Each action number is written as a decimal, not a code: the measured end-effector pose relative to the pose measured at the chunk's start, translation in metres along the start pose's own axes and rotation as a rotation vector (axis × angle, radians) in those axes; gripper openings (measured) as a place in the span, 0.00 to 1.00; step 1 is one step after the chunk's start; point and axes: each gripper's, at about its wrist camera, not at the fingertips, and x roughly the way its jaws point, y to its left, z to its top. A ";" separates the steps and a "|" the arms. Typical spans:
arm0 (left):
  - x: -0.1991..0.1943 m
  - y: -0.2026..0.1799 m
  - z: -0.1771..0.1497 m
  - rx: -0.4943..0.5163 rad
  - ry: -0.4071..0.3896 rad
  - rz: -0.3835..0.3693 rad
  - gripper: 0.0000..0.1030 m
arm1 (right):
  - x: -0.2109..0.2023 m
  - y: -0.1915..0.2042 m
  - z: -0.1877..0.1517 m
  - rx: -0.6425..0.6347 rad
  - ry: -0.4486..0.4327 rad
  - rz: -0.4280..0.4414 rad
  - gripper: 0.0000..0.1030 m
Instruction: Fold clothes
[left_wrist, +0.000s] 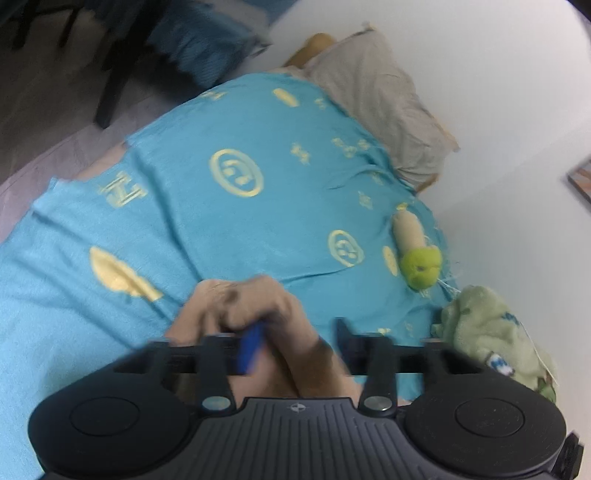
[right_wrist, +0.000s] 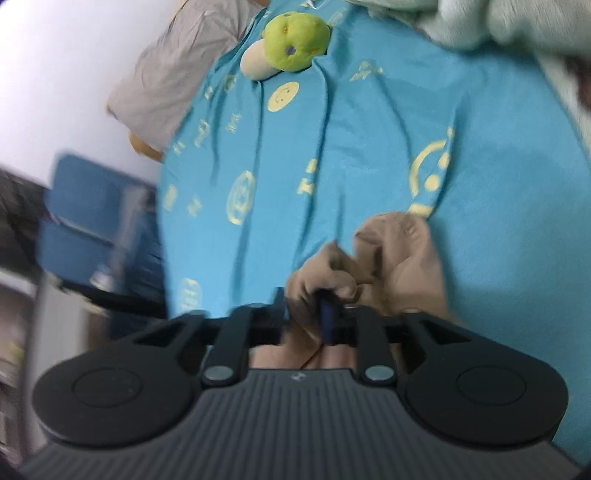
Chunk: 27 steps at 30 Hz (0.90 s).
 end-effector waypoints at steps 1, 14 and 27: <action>-0.006 -0.008 -0.001 0.044 -0.028 0.006 0.74 | -0.003 0.003 0.000 -0.012 -0.009 0.031 0.68; 0.032 -0.042 -0.034 0.482 0.032 0.227 0.90 | 0.030 0.052 -0.027 -0.603 0.021 -0.145 0.32; -0.017 -0.057 -0.060 0.570 -0.020 0.254 0.91 | -0.014 0.050 -0.064 -0.676 0.025 -0.186 0.32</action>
